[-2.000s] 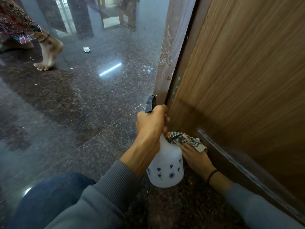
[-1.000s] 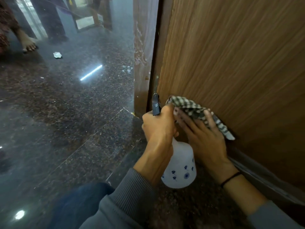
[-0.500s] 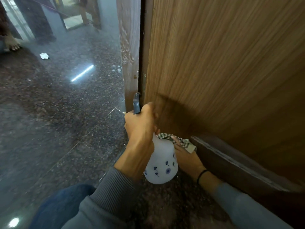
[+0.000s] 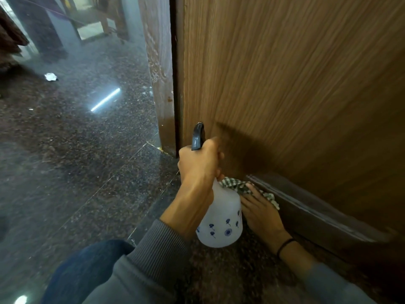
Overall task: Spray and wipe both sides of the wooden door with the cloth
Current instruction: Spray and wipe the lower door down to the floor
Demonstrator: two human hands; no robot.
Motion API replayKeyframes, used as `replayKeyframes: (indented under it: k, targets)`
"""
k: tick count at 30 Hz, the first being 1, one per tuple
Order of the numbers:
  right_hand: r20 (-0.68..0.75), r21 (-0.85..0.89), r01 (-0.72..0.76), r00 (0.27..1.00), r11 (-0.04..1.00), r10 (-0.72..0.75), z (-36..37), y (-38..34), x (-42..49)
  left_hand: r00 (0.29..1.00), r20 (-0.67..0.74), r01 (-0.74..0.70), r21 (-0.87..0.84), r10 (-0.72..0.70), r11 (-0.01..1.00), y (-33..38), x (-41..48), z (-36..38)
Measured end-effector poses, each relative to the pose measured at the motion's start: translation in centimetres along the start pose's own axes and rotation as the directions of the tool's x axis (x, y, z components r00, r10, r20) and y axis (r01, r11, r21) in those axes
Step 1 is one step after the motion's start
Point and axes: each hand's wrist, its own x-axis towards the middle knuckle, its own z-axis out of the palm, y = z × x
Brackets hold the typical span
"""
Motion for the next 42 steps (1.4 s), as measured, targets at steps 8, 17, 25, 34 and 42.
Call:
replayKeyframes:
  k: [8,17,25,34,42]
  targets:
    - [-0.317,0.070,-0.290,0.901,0.954,0.297,-10.4,3.8,-3.6,0.999,0.039,0.008,0.015,-0.008,1.000,-0.2,-0.8,1.7]
    - [-0.200,-0.047,-0.121,0.974,0.991,0.110,-4.4,2.6,-1.7,0.998,0.055,0.021,-0.006,-0.020,1.000,-0.5,-1.2,2.8]
    - [0.055,0.120,-0.125,0.991,0.985,0.119,4.3,1.1,-4.4,1.000,0.002,-0.003,0.008,0.003,1.000,-0.4,-1.1,1.8]
    - [0.074,0.065,-0.016,0.997,0.998,0.011,3.7,2.3,-9.2,0.993,0.115,0.000,0.083,-0.010,0.997,-0.8,-2.5,2.7]
    - [0.122,-0.021,-0.001,0.992,1.000,0.004,3.3,1.1,-6.6,0.989,0.146,-0.010,0.137,-0.010,0.990,-1.2,-3.3,3.2]
